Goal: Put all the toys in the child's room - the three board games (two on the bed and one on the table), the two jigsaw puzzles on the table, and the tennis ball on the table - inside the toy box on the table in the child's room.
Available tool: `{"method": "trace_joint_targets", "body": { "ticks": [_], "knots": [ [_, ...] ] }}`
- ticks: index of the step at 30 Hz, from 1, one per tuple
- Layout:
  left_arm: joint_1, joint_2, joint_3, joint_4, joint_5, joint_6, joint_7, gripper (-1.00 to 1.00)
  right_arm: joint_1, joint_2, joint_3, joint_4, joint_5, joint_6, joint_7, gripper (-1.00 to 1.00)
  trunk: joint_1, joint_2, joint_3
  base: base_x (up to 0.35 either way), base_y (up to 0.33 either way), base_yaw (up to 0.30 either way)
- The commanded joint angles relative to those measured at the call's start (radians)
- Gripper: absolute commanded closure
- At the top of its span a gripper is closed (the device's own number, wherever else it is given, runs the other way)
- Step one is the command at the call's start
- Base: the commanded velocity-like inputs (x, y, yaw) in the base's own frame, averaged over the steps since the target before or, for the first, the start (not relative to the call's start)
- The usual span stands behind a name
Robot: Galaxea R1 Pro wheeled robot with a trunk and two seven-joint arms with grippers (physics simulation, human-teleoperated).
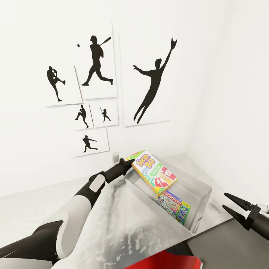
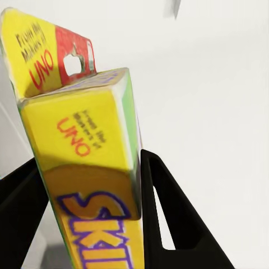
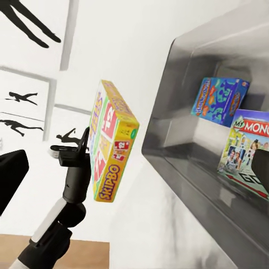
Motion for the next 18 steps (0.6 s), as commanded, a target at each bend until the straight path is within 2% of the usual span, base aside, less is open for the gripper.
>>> {"method": "trace_joint_targets", "body": {
  "ticks": [1,18],
  "knots": [
    [-0.001,-0.001,0.003,0.001,0.004,0.007,-0.001,1.00,0.000,0.000,-0.001,0.000,0.010,0.002,0.010,-1.00,0.001,-0.002,-0.002,0.000,0.000,0.000],
    [-0.001,-0.001,-0.001,0.007,0.006,0.008,-0.004,1.00,0.000,-0.003,-0.001,0.000,0.010,0.002,0.011,-1.00,0.001,-0.002,-0.006,0.000,0.000,0.000]
  ]
}}
